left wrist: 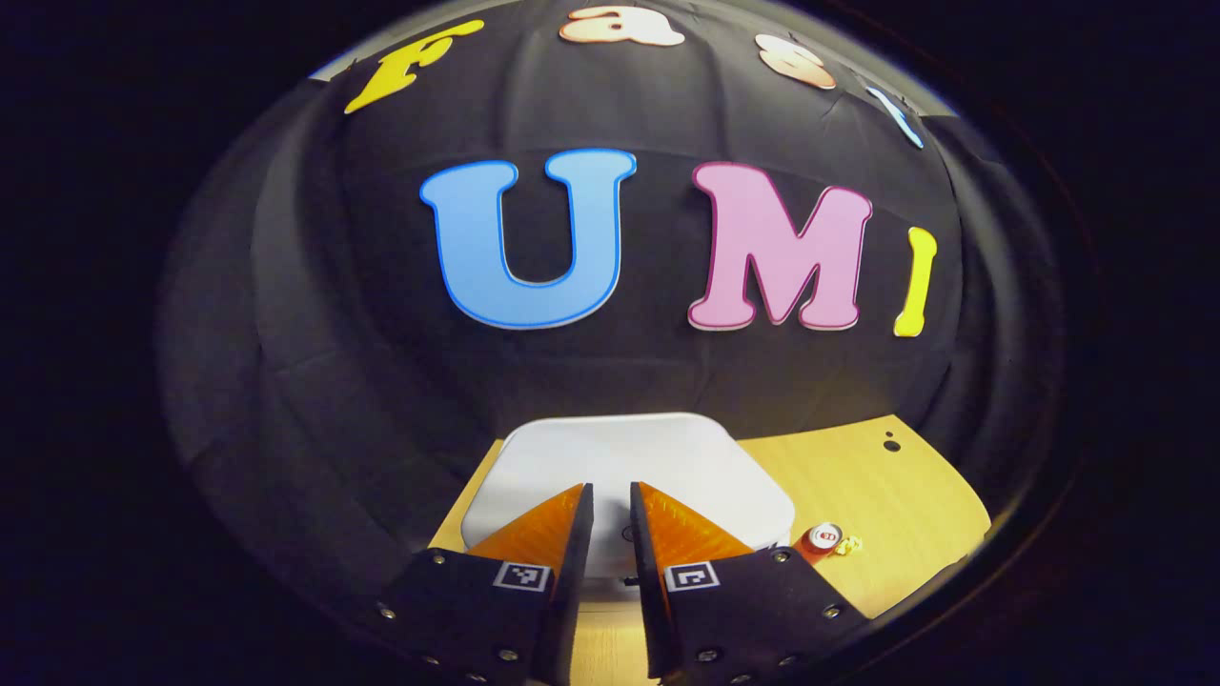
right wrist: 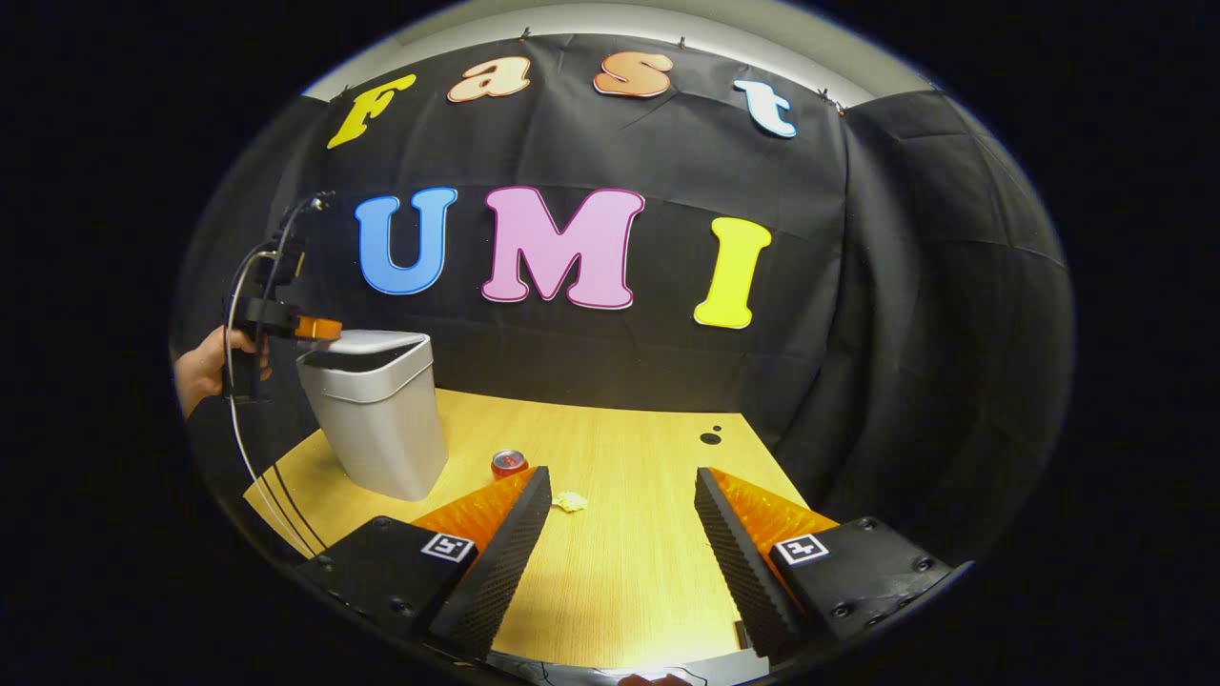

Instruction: Press the lid of the desktop garbage bin to open it, pick up the crumpled paper on the desktop and throw it into the bin, then pick up the pop can on the desktop and drop it into the bin, and finally close the garbage bin lid.

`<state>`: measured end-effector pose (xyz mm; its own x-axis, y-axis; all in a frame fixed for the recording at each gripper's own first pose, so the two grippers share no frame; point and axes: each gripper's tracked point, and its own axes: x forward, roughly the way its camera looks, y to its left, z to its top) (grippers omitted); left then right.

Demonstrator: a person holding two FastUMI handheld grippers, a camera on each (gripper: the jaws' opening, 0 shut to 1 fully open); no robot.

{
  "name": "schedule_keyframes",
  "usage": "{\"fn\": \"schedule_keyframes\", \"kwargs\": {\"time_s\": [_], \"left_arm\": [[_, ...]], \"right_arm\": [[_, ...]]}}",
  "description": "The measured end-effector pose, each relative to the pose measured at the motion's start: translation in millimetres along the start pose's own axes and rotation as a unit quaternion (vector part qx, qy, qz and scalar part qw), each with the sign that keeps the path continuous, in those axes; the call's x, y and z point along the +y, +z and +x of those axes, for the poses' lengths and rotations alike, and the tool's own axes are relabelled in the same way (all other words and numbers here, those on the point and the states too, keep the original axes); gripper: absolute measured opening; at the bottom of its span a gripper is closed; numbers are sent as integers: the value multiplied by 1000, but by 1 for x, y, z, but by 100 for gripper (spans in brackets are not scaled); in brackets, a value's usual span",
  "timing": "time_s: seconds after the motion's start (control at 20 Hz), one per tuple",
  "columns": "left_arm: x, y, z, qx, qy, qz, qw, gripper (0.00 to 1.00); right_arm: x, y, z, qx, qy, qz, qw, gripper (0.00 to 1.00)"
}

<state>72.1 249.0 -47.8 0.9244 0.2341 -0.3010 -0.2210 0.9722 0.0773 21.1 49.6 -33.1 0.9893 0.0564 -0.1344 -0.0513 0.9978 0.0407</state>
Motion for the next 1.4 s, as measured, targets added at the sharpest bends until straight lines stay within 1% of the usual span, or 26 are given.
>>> {"fn": "schedule_keyframes", "kwargs": {"time_s": [0.05, 0.1, 0.15, 0.2, 0.35, 0.45, 0.55, 0.75, 0.95, 1.15, 1.3, 1.4], "left_arm": [[-4, 16, -11, -26, -8, 7, 1000, 39], [-8, 30, -20, -49, -7, 14, 999, 57], [-14, 37, -29, -66, -10, 21, 998, 65], [-20, 47, -42, -79, -13, 21, 997, 81], [-38, 60, -69, -104, -20, 1, 994, 82], [-47, 64, -85, -109, -18, -16, 994, 82], [-51, 72, -99, -121, -8, -25, 992, 82], [-54, 81, -127, -142, 22, -38, 989, 82], [-57, 78, -152, -142, 64, -61, 986, 82], [-61, 80, -176, -141, 114, -58, 982, 81], [-67, 84, -193, -139, 135, -63, 979, 81], [-67, 79, -201, -132, 147, -61, 978, 81]], "right_arm": [[2, 1, 5, 1, 5, -1, 1000, 98], [3, 1, 11, 2, 11, -2, 1000, 98], [5, 2, 17, 4, 18, -3, 1000, 98], [7, 5, 23, 4, 26, -4, 1000, 98], [13, 8, 46, 9, 57, -12, 998, 98], [14, 4, 63, 19, 78, -17, 997, 98], [14, 1, 83, 32, 98, -19, 994, 98], [18, -24, 134, 78, 142, -31, 986, 98], [32, -59, 183, 131, 192, -27, 972, 98], [46, -110, 231, 192, 227, -22, 955, 98], [59, -158, 261, 245, 242, -29, 939, 100], [66, -181, 276, 269, 242, -35, 932, 100]]}}
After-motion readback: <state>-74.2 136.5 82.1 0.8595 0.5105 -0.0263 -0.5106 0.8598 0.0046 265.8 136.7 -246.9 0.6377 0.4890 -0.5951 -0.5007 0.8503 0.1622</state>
